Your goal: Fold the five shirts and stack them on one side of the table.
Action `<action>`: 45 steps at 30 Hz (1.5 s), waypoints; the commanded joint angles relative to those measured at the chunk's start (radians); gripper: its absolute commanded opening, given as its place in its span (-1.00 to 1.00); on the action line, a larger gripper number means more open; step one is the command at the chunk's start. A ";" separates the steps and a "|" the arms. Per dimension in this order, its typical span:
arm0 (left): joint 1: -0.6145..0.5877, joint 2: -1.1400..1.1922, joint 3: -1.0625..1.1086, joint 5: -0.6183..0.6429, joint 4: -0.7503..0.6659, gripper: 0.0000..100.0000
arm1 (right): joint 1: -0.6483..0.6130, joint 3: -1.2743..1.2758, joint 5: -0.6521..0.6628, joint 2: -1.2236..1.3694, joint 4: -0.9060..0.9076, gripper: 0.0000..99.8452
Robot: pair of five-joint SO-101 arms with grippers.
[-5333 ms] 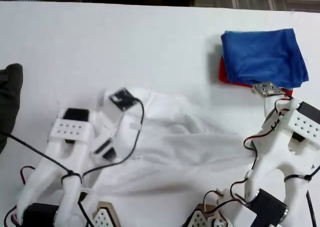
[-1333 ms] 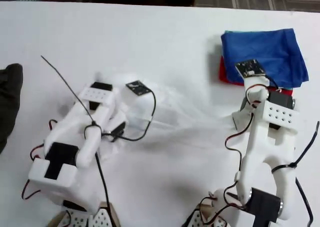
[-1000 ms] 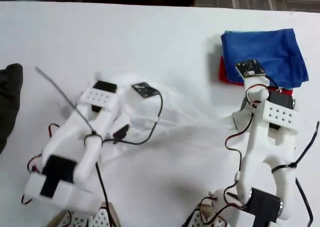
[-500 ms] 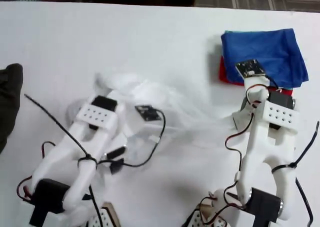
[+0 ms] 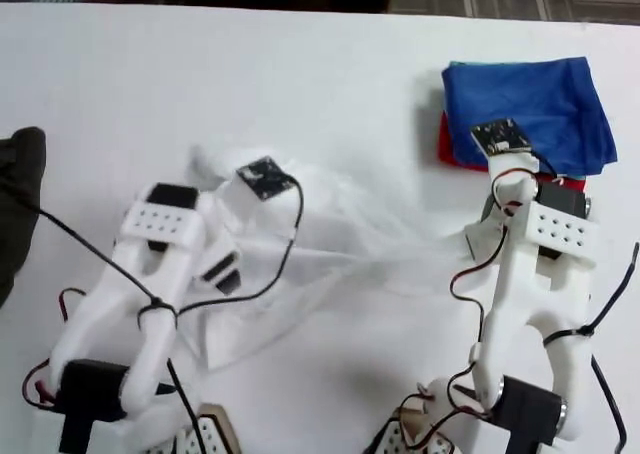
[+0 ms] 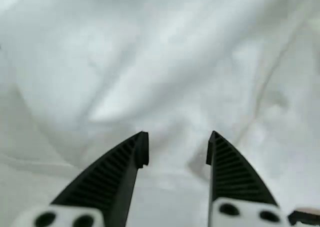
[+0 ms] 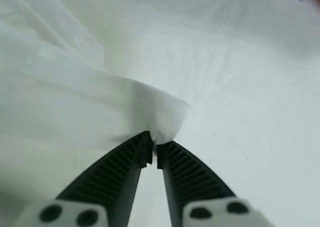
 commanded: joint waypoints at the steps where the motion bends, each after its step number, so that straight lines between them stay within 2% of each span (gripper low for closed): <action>1: -0.011 -0.026 0.073 0.002 -0.123 -0.58 | 0.008 -0.012 0.003 -0.005 -0.010 -0.96; 4: -0.012 -0.026 0.139 0.002 -0.173 -0.58 | 0.008 -0.012 0.003 -0.005 -0.010 -0.96; 10: -0.011 -0.034 0.193 0.002 -0.152 -0.58 | 0.007 -0.012 0.003 -0.005 -0.010 -0.96; 19: 0.084 -0.058 0.191 0.002 0.060 -0.58 | 0.007 -0.012 0.003 -0.005 -0.010 -0.96; 29: 0.203 -0.419 0.208 0.002 0.295 -0.58 | 0.007 -0.012 0.003 -0.005 -0.010 -0.96; 34: 0.249 -0.451 0.240 -0.006 0.276 -0.57 | 0.007 -0.012 0.002 -0.005 -0.010 -0.96; 42: 0.411 -0.459 0.237 0.003 0.279 -0.58 | 0.007 -0.012 0.000 -0.005 -0.008 -0.96; 45: 0.439 -0.459 0.237 0.003 0.279 -0.58 | 0.007 -0.012 -0.002 -0.005 -0.007 -0.96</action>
